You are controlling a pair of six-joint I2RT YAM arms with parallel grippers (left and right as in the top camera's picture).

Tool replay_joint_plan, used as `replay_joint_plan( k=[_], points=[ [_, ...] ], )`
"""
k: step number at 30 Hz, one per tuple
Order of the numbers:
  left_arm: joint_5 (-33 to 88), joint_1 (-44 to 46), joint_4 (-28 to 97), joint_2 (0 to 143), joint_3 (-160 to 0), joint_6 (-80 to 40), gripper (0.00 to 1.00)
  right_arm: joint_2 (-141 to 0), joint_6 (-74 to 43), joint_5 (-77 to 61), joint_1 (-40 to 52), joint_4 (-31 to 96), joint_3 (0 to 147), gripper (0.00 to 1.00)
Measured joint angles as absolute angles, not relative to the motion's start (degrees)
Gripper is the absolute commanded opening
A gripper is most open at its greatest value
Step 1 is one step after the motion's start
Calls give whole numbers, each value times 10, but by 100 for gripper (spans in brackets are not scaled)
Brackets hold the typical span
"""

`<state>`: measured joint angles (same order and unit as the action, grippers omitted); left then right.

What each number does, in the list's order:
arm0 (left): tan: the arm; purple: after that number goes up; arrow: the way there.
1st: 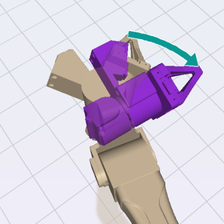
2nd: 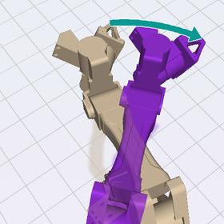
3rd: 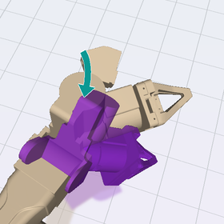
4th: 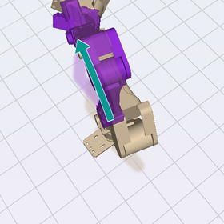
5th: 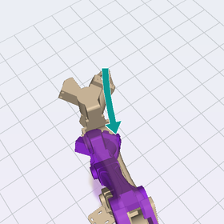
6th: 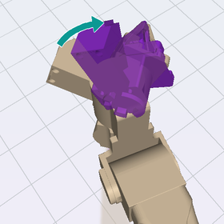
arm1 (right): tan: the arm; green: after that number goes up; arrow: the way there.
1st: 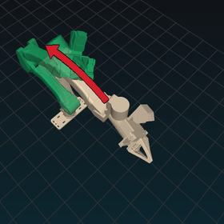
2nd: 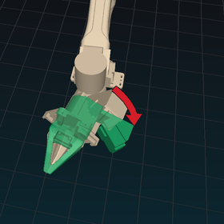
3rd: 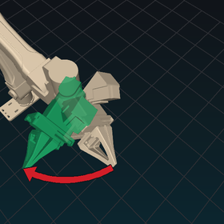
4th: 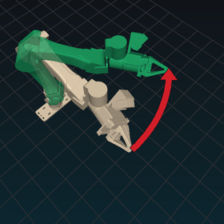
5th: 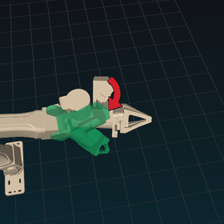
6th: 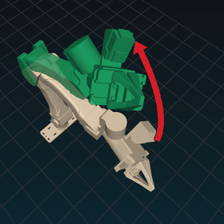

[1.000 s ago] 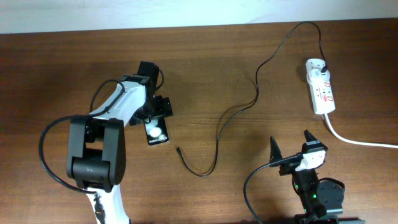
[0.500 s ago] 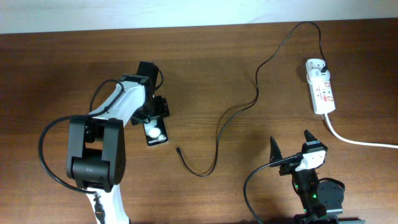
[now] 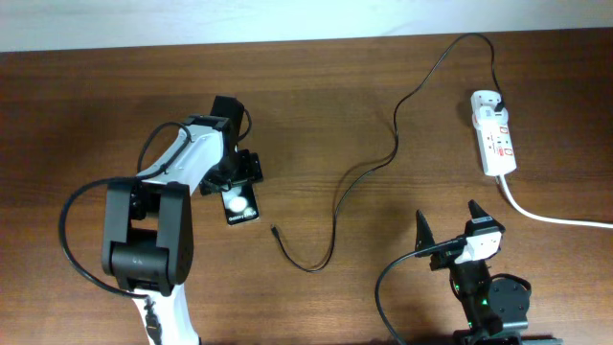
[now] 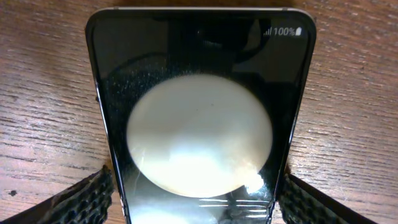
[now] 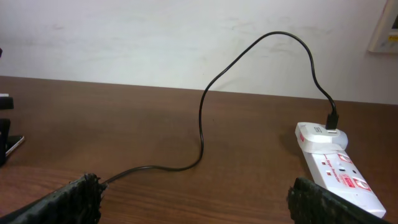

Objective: Plug charger to phone and switch on socket

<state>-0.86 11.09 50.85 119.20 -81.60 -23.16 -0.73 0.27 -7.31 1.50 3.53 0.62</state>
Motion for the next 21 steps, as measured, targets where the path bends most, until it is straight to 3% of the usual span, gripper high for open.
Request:
replay_joint_plan(
  k=[17,21],
  points=[
    [-9,115,505,1192,-816,-232,84,-7,3,-73,15,35,6,99],
    [-8,116,506,1192,-816,-232,73,-7,3,-73,15,35,6,99]
  ],
)
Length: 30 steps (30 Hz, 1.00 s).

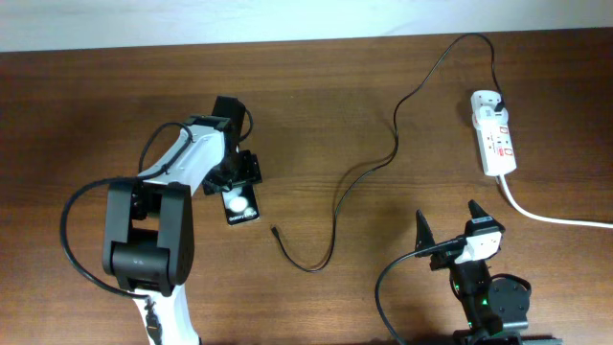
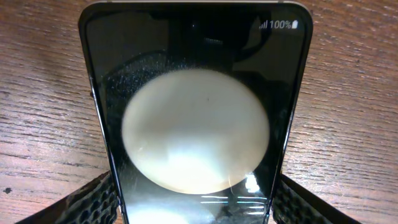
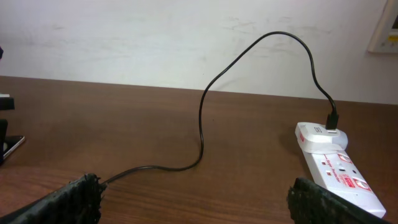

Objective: Plug charger to phone and switch on socket

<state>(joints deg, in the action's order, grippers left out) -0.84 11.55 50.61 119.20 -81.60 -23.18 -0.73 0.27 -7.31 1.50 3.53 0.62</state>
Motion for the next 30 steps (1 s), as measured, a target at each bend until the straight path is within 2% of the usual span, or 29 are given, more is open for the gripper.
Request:
replay_joint_plan(
  k=[24,30],
  points=[
    [-8,116,508,1192,-817,-232,72,-7,3,-73,15,35,6,99],
    [-8,116,516,1192,-820,-232,68,-7,3,-73,15,35,6,99]
  ],
)
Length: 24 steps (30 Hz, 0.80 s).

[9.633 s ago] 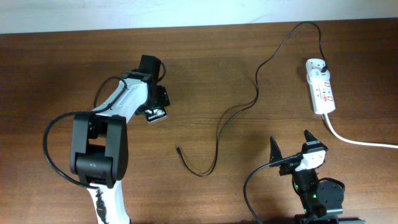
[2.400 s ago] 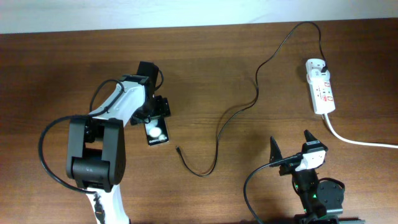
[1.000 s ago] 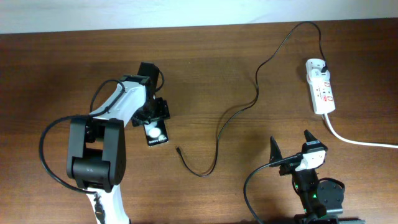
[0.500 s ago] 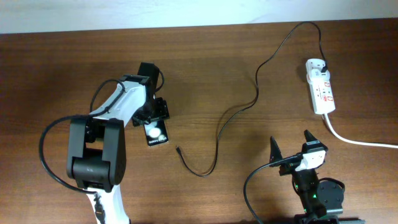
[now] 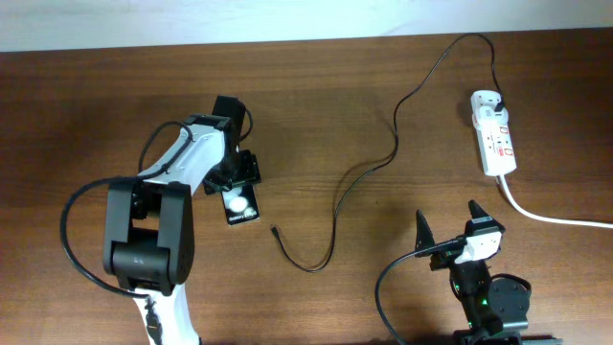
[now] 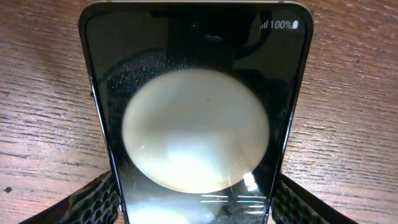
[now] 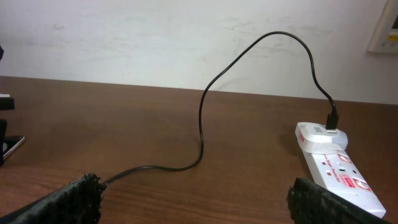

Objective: Plug charger to phone and switch on socket

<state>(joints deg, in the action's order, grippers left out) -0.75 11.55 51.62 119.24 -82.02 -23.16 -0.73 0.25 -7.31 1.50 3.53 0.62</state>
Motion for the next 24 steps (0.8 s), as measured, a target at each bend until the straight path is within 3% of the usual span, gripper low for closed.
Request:
replay_joint_plan(
  k=[3,24],
  points=[
    [-8,116,516,1192,-820,-232,65,-7,3,-73,15,35,6,99],
    [21,118,512,1151,-807,-227,65,-7,4,-73,15,35,6,99]
  ],
)
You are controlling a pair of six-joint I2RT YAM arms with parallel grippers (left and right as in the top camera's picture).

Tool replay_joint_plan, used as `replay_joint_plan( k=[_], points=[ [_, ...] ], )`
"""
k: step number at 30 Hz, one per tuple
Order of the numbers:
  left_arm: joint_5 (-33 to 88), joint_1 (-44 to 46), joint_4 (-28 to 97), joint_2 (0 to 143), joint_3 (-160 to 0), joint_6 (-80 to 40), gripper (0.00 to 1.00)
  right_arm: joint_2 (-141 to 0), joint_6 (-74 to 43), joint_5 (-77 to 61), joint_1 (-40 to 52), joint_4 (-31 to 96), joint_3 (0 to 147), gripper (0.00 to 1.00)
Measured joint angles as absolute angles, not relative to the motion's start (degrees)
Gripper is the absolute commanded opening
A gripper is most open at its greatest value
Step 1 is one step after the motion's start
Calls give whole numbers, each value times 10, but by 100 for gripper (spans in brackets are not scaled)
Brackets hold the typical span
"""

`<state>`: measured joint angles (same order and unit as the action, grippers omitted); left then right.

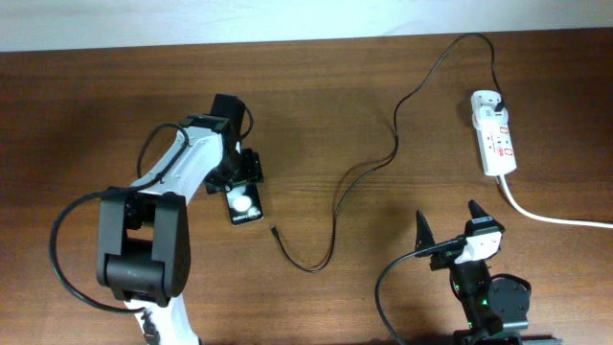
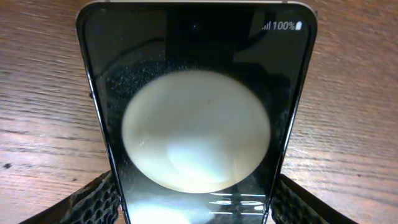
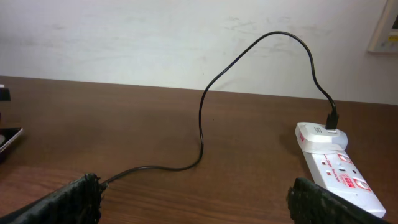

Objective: Plug charger to phone and switch on socket
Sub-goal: 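Rotate the held phone to stand vertically, bottom edge facing right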

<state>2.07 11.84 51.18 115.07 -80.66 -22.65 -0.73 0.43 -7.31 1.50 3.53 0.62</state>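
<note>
The phone, dark with a pale round patch and "100%" on its screen, fills the left wrist view. My left gripper is shut on its lower end, one ribbed finger against each long edge. From overhead the phone lies left of centre under the left gripper. The black charger cable runs from the white power strip to a free plug end, a little right of the phone. My right gripper stands open at the table's front, holding nothing.
The strip's white mains lead trails off the right edge. In the right wrist view the cable arches high above the table in front of a pale wall, and the strip lies at the right.
The left gripper, still shut on the phone, has turned it slightly and shifted it a little to the right; the table behind it looks blurrier. The left arm's elbow has swung left. The right arm is unmoved.
At the oldest moment the left gripper's fingers stood beside the phone's lower edges on the table. Then they were closed against it and stayed so. Now the phone is turned slightly in the grip. The cable, the strip and the right gripper have stayed put throughout.
</note>
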Motion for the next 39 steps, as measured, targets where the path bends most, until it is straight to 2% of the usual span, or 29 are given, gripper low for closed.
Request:
replay_joint_plan(
  k=[4,12,18,23,35,39],
  points=[
    [77,110,512,1151,-807,-199,65,-7,4,-73,15,35,6,99],
    [329,30,482,1151,-808,-83,66,-7,4,-73,15,35,6,98],
    [458,21,481,1151,-808,-12,66,-7,4,-73,15,35,6,99],
    [495,21,475,1151,-808,15,67,-7,4,-73,15,35,6,99],
    [491,21,472,1151,-808,20,68,-7,4,-73,15,35,6,99],
    [491,21,472,1151,-808,20,68,-7,4,-115,15,31,6,99]
  ],
)
